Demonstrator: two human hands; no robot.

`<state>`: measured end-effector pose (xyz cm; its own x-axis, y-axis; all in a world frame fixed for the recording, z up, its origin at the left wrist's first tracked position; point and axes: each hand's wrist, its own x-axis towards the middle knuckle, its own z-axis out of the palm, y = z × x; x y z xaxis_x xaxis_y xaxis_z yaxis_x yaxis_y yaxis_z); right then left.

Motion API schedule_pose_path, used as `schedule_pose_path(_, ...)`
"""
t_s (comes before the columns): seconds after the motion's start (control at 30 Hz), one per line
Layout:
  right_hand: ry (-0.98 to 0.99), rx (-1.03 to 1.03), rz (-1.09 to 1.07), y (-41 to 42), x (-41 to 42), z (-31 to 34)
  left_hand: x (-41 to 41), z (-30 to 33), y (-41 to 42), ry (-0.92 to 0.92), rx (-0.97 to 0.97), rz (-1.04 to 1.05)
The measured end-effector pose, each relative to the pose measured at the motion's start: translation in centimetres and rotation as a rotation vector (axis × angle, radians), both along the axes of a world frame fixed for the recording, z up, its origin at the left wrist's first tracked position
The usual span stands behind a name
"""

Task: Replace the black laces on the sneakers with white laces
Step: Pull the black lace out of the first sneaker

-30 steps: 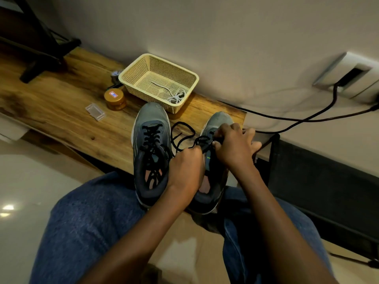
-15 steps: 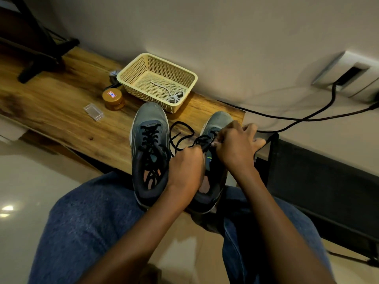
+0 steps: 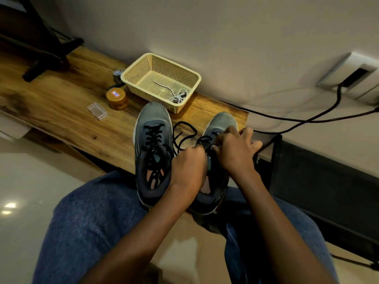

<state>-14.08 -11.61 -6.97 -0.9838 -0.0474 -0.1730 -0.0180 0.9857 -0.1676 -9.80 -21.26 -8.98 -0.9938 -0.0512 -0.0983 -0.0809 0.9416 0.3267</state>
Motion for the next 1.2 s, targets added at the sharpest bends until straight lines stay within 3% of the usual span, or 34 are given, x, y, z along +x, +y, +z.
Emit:
schedule_pose_path(0.27, 0.18, 0.055, -0.091, 0.9, -0.4, 0.2, -0.1, 0.1, 0.1, 0.0, 0.011, -0.003)
schedule_pose_path(0.43, 0.004, 0.032, 0.039, 0.8, -0.4, 0.1, 0.0, -0.1, -0.1, -0.011, 0.014, -0.012)
schedule_pose_path(0.53, 0.013, 0.048, 0.083, 0.5, -0.3, 0.0, -0.1, -0.1, -0.1, -0.008, 0.018, -0.016)
schedule_pose_path(0.8, 0.202, 0.014, -0.156, 1.3, -0.5, 0.6, -0.2, 0.3, -0.1, -0.013, 0.011, -0.019)
schedule_pose_path(1.0, -0.017, -0.041, -0.044, 1.7, -0.5, 0.8, -0.1, 0.1, -0.2, -0.014, 0.019, -0.009)
schedule_pose_path(1.2, 0.014, -0.062, -0.004, 0.8, -0.6, 0.1, -0.2, 0.1, -0.1, -0.008, 0.034, 0.0)
